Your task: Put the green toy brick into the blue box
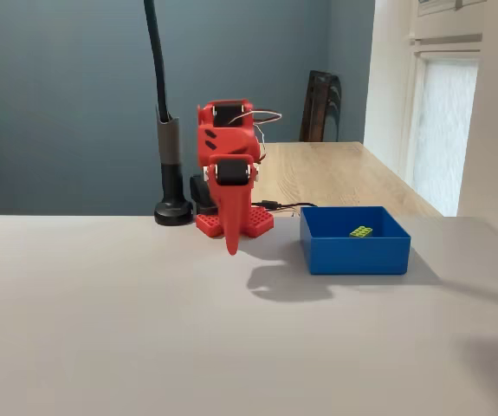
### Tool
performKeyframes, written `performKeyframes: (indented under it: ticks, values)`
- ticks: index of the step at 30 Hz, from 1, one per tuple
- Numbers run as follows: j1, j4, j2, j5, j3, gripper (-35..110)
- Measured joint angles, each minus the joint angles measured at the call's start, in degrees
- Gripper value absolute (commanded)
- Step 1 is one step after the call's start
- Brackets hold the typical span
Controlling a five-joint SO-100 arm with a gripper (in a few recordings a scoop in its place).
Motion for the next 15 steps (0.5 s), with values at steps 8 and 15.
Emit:
performKeyframes:
  ticks: [8,15]
  values:
    - [1.05,-1.14,2.55,-1.05,4.92,0]
    - [1.93,-1.14,4.22,-0.97,7.29,0]
